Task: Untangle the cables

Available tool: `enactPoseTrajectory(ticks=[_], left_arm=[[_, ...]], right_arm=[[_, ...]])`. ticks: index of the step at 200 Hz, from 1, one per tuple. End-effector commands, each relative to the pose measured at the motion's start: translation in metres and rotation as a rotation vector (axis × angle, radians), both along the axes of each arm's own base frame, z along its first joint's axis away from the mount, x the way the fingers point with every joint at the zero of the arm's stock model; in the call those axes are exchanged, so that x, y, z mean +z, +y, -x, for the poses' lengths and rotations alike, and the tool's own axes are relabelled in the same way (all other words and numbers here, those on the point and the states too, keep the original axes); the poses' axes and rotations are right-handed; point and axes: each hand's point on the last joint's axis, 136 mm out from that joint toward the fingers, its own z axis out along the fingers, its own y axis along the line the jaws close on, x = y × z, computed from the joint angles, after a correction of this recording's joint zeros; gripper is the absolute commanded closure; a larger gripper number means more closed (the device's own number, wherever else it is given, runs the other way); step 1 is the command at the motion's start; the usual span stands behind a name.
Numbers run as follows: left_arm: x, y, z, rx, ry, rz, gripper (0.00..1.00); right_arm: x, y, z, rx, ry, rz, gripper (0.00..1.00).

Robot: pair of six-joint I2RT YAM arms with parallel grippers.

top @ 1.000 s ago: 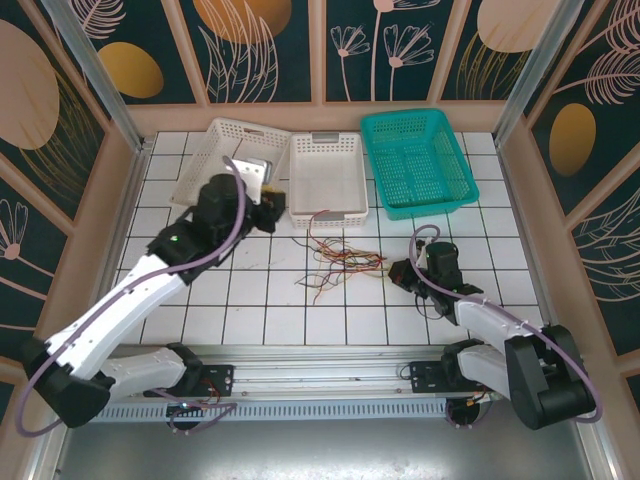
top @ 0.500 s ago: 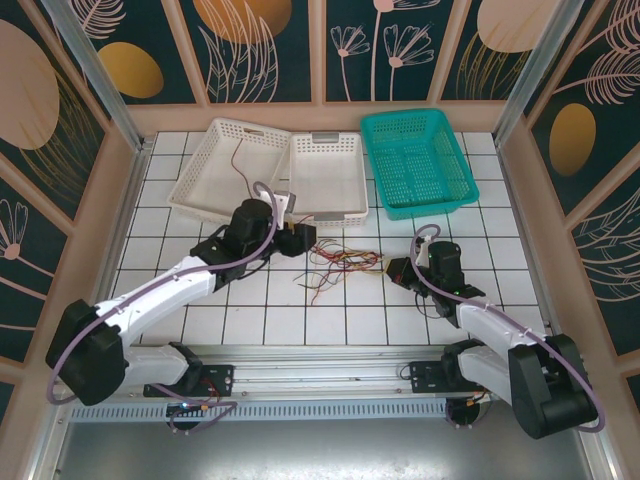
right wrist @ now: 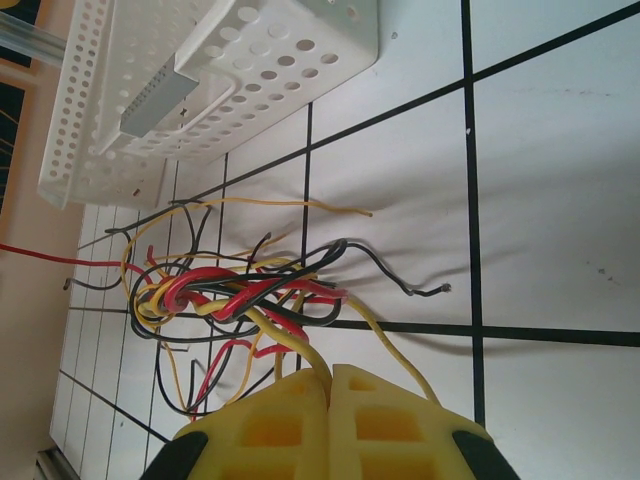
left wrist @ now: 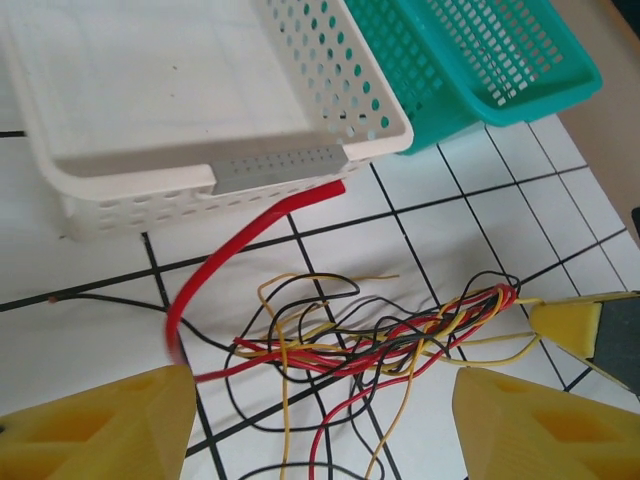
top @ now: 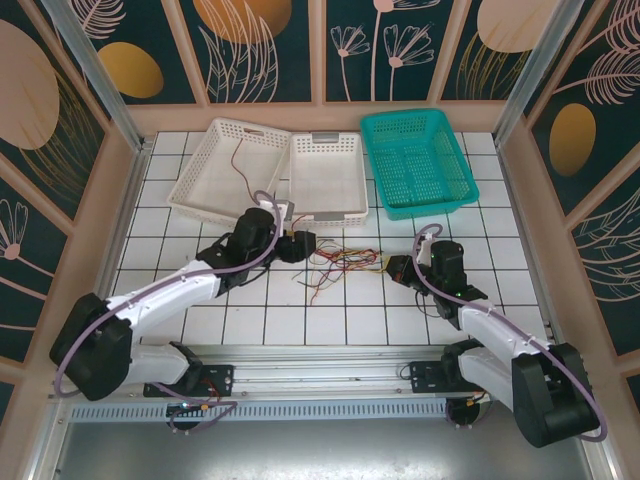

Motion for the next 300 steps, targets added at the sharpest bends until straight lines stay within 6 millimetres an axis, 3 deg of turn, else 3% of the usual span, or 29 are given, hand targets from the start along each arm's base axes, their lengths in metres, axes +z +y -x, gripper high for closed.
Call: enactPoseTrajectory(ticks=[1,23,68,128,163,205,241,300], left_arm=[[0.018,0.016,0.002,0.082,-0.037,0.047,0.31],[0.012,0.024,0.006,0.114,-0.022,0.051,0.29],[-0.02,0.028,0.001,0.17,0.019,0.032,0.29],[-0.028,0.021,-0.022,0.223,0.005,0.034,0.3],[-0.028,0.008,-0.029,0.202,0.01,0.063,0.56],[-0.037,0.013,-0.028,0.205,0.015,0.026,0.74],[-0.038,0.016,-0.026,0.203,0.01,0.002,1.0],[-0.033,0.025,-0.024,0.211,-0.004,-0.04,1.0]], right_arm=[[0.004,-0.001,-0.001,0.007,-0.024,-0.001,1.0],[0.005,0.0,-0.002,0.007,-0.025,-0.01,1.0],[0.015,0.007,0.001,0.041,-0.04,-0.052,1.0],[0.026,0.018,0.012,0.115,-0.063,-0.115,1.0],[0.027,0.018,0.013,0.118,-0.068,-0.117,1.0],[0.031,0.02,0.013,0.123,-0.078,-0.129,1.0],[0.033,0.02,0.012,0.121,-0.087,-0.129,1.0],[0.034,0.019,0.012,0.119,-0.089,-0.133,1.0]])
